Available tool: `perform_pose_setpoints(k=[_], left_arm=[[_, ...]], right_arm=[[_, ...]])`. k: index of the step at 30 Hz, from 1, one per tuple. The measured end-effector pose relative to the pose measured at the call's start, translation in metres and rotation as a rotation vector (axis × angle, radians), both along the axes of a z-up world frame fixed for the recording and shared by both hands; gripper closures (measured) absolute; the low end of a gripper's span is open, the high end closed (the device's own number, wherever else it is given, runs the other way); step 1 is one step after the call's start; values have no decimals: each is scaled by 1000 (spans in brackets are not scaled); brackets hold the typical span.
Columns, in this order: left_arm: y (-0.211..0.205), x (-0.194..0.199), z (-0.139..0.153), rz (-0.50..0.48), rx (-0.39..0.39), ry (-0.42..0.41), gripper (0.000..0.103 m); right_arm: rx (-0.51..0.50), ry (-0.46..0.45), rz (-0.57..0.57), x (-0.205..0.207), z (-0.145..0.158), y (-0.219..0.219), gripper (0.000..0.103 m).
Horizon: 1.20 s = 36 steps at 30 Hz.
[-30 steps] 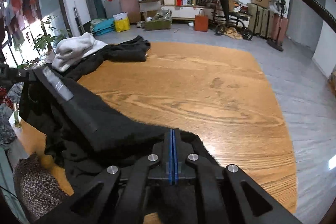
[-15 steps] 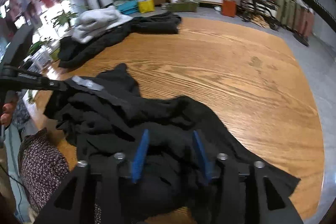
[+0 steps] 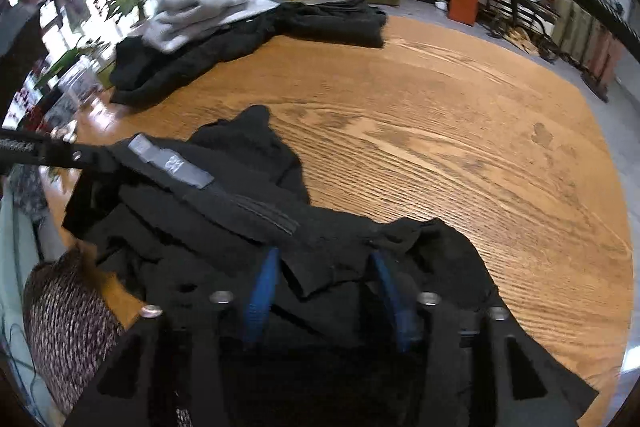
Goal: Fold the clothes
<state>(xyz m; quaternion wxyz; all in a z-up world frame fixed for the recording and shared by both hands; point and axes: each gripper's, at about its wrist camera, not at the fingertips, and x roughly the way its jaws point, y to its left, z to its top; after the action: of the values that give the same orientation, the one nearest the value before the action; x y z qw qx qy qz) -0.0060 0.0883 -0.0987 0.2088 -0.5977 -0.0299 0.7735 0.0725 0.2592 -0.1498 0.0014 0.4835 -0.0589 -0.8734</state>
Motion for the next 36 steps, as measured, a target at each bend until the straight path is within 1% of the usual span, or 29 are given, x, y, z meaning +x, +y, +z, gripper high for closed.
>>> perform_pose_setpoints(k=[1, 2, 3, 4, 5, 6, 9, 11, 13, 14, 17, 18, 20, 23, 24, 27, 29, 31, 32, 33, 35, 36], left_arm=[[0, 0, 1, -2, 0, 1, 97], [1, 0, 1, -3, -1, 0, 97], [1, -1, 1, 3, 1, 0, 97], [0, -2, 1, 10, 2, 1, 97], [-1, -2, 1, 20, 10, 0, 97], [-1, -4, 3, 31, 11, 1, 97], [2, -11, 12, 55, 11, 9, 97], [9, -15, 27, 46, 15, 30, 97], [17, -18, 47, 27, 25, 58, 97], [21, -20, 57, 17, 30, 72, 97], [38, -34, 101, -1, 65, 99, 97], [45, -40, 120, -3, 82, 108, 97], [60, -49, 162, -5, 92, 147, 97], [89, -47, 244, -16, 40, 317, 97], [94, -46, 260, -17, 36, 352, 97], [106, -36, 326, -11, 78, 477, 97], [107, -25, 373, -9, 130, 582, 98], [103, -8, 420, -8, 165, 683, 98], [98, 3, 441, -11, 200, 716, 98], [96, 10, 449, -14, 200, 736, 98], [93, 23, 464, -18, 194, 774, 98], [93, 24, 458, -26, 191, 777, 98]], right_arm=[[-23, 9, -19, 0, 1, 4, 66], [-37, 19, -41, 0, 2, 8, 76], [-41, 28, -64, 0, 4, 12, 81], [-41, 40, -88, 0, 6, 15, 94], [-42, 52, -113, 1, 9, 18, 99], [-56, 63, -132, 1, 12, 22, 99], [-197, 99, -151, -4, 26, 38, 100], [-189, 130, -179, -8, 39, 45, 100], [-189, 183, -200, -8, 60, 54, 100], [-173, 219, -214, -7, 75, 59, 100], [-117, 317, -258, -6, 119, 71, 100], [-96, 348, -279, -7, 139, 76, 100], [-40, 424, -306, -9, 186, 83, 100], [53, 548, -308, -8, 257, 85, 100], [67, 580, -309, -8, 275, 84, 100], [120, 714, -333, 1, 345, 84, 100], [147, 809, -339, 10, 384, 81, 100], [156, 886, -343, 17, 418, 76, 100], [159, 927, -344, 22, 436, 73, 100], [163, 970, -343, 30, 451, 70, 100], [193, 1023, -325, 40, 470, 60, 100], [202, 1033, -315, 43, 472, 56, 100]])
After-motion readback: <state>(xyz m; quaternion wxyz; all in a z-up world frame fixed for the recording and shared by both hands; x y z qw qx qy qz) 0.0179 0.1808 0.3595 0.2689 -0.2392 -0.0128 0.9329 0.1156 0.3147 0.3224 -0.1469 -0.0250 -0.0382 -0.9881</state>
